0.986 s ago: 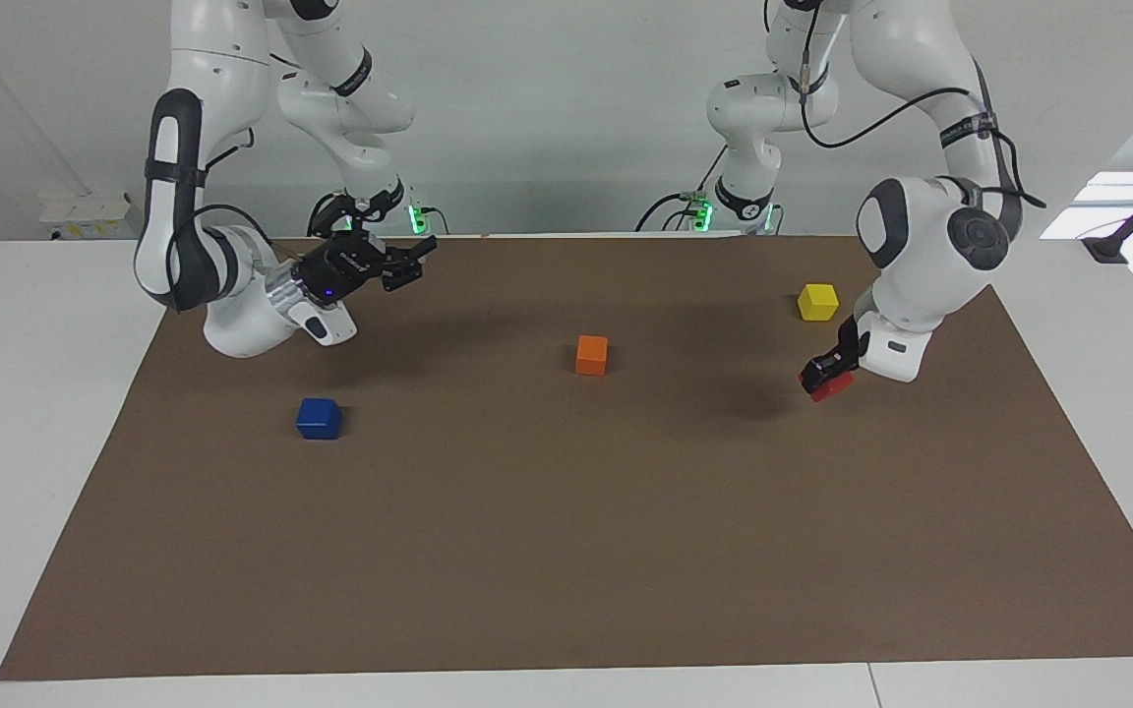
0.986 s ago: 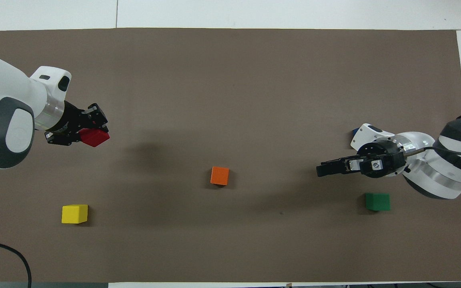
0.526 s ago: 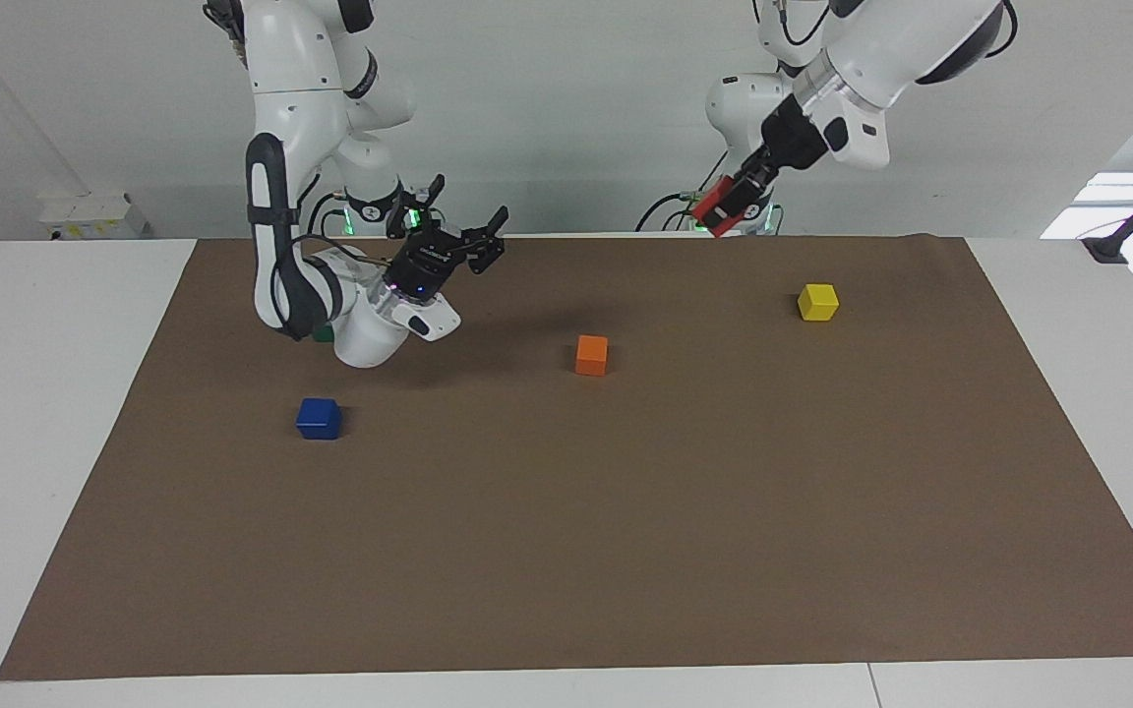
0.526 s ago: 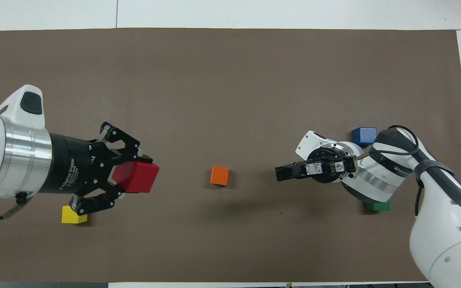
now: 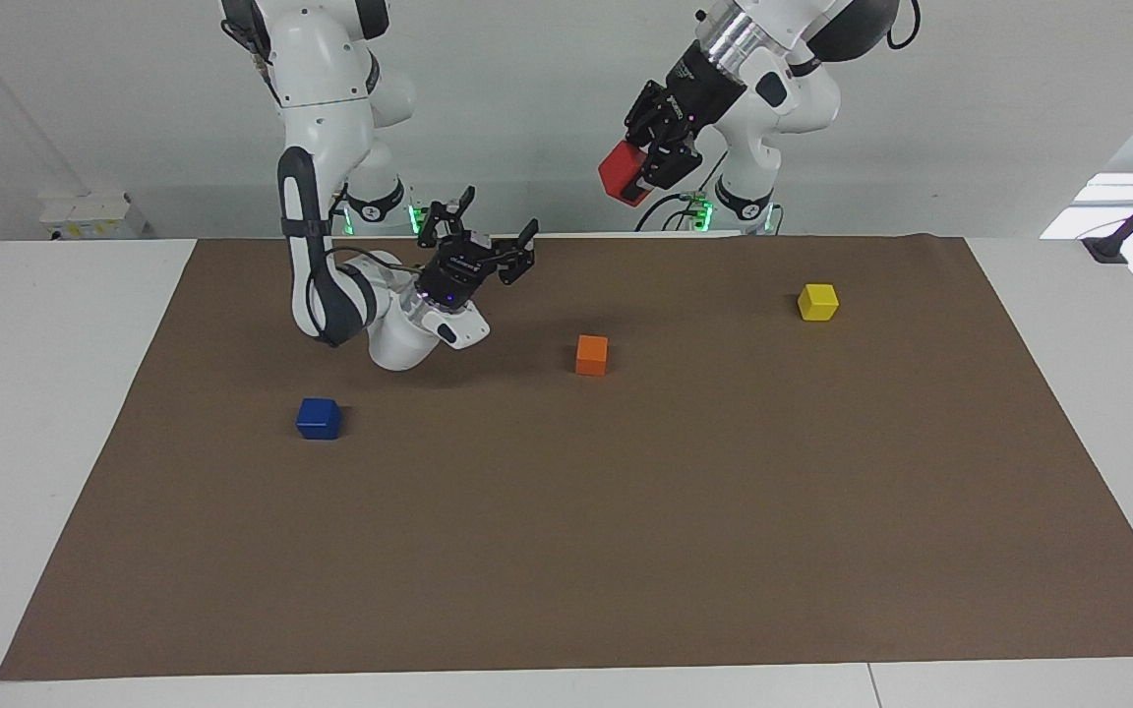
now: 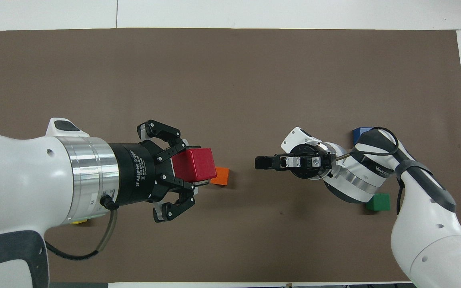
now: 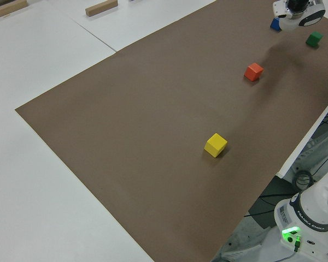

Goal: Transfer red block to right arm and stack on blue block
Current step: 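Lift the red cube with the left gripper while the right gripper approaches, then close the right gripper on the red cube held by the left gripper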

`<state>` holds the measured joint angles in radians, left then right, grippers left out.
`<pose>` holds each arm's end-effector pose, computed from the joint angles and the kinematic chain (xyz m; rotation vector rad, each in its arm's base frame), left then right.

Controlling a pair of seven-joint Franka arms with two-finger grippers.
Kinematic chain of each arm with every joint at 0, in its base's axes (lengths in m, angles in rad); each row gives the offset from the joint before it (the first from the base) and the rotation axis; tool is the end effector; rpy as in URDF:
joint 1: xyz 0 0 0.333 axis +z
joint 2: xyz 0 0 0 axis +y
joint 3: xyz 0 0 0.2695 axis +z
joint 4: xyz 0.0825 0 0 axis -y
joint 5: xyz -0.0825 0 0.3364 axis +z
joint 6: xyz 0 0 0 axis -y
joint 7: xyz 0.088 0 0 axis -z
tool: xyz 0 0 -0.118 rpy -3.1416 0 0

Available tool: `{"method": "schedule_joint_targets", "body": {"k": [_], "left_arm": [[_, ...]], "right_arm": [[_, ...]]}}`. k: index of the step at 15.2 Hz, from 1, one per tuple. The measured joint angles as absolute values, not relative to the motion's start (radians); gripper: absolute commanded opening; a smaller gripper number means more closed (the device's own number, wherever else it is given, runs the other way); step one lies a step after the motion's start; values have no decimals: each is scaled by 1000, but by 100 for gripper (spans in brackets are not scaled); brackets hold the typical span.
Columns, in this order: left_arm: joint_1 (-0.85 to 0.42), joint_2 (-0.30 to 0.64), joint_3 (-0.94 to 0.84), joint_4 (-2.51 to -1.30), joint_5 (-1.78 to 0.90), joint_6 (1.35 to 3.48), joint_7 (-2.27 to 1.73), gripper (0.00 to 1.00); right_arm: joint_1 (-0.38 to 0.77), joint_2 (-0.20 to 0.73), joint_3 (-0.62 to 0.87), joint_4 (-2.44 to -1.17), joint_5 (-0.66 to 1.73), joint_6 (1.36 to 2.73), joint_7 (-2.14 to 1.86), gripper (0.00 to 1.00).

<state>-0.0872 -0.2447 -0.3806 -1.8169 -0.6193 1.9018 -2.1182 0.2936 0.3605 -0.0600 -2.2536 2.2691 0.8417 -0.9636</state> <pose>0.3959 -0.2773 0.6152 1.6876 2.0365 -0.5684 0.4475 0.2245 0.3635 -0.6311 -0.0748 -0.0253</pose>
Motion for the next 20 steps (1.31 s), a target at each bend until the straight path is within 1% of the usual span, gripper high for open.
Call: {"method": "schedule_joint_targets", "body": {"k": [3,6,12,16,20], "left_arm": [[-87,-247,-379,-1859,-623,1943,-2180,0],[-100,-247,-380,-1909,-654,2000,-2184,0],[-109,-247,-381,-1920,-672,2023,-2185,0],[-116,-247,-381,-1940,-672,2027,-2162,0],[-123,-254,-379,-1985,-672,2030,-2041,0]], "right_arm": [[336,393,-59,-2225,2269,870,-1036,100],[370,415,-58,-2194,2269,935,-1084,100],[428,458,-50,-2123,2276,1029,-1123,100],[463,460,-26,-2100,2295,1054,-1002,100],[469,466,-26,-2099,2295,1059,-886,100]]}}
